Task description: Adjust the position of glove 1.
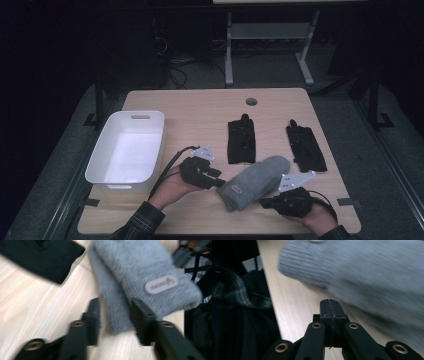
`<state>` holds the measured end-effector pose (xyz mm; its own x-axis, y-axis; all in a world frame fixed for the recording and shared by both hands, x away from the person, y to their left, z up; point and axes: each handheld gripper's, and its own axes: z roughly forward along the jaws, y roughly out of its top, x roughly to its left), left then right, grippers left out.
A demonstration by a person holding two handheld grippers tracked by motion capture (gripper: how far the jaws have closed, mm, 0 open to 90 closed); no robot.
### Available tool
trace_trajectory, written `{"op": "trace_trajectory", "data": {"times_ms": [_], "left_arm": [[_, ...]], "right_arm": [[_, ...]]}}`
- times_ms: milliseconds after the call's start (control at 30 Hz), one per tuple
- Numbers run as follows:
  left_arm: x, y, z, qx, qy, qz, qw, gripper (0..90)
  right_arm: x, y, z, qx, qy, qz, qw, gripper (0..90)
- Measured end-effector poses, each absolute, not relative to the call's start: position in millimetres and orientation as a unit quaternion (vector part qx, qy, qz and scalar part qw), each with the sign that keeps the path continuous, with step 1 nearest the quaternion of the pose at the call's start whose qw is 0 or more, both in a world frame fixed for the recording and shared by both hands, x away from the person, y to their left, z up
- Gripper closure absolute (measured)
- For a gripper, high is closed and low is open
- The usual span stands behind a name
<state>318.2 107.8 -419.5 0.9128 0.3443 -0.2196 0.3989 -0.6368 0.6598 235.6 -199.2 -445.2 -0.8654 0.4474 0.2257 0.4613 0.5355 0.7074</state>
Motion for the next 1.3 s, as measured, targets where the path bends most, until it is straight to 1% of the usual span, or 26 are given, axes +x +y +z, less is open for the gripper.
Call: {"op": "trace_trajectory", "data": {"times_ms": [33, 67, 100, 133, 267, 400, 767, 833, 1067, 1200, 1300], "left_arm": [[318.9, 108.7, -420.8, 0.904, 0.212, -0.036, 0.368, 78.3], [320.0, 109.1, -423.1, 0.906, 0.218, -0.039, 0.361, 86.3], [320.2, 108.1, -425.3, 0.908, 0.221, -0.038, 0.354, 86.3], [320.3, 106.5, -427.2, 0.911, 0.220, -0.033, 0.348, 89.3], [318.1, 97.2, -432.7, 0.911, 0.214, -0.050, 0.349, 89.3], [316.6, 89.7, -434.8, 0.907, 0.210, -0.065, 0.359, 88.1], [323.6, 91.8, -424.1, 0.895, 0.204, -0.067, 0.392, 86.7], [325.7, 91.8, -421.6, 0.899, 0.193, -0.056, 0.390, 84.2], [332.8, 86.6, -415.8, 0.904, 0.175, -0.048, 0.387, 84.0], [333.5, 86.1, -410.0, 0.898, 0.175, -0.033, 0.402, 82.7], [331.3, 84.9, -406.3, 0.897, 0.170, -0.027, 0.406, 81.4]], "right_arm": [[234.9, -189.9, -445.0, -0.247, -0.879, -0.408, 0.017, 90.0], [234.9, -185.7, -445.0, -0.241, -0.880, -0.408, 0.021, 90.0], [234.9, -185.7, -445.0, -0.241, -0.880, -0.408, 0.021, 90.0], [234.9, -181.5, -445.2, -0.234, -0.882, -0.408, 0.022, 90.0], [235.2, -164.5, -442.0, -0.211, -0.885, -0.414, 0.027, 90.0], [236.8, -158.0, -440.7, -0.204, -0.886, -0.416, 0.025, 90.0], [242.9, -147.2, -430.5, -0.199, -0.879, -0.434, -0.001, 90.0], [246.2, -139.4, -428.3, -0.196, -0.877, -0.439, -0.010, 90.0], [252.7, -126.8, -425.7, -0.195, -0.874, -0.444, -0.032, 90.0], [253.7, -120.9, -426.7, -0.196, -0.878, -0.437, -0.030, 90.0], [252.8, -112.4, -432.2, -0.192, -0.885, -0.421, -0.043, 90.0]]}}
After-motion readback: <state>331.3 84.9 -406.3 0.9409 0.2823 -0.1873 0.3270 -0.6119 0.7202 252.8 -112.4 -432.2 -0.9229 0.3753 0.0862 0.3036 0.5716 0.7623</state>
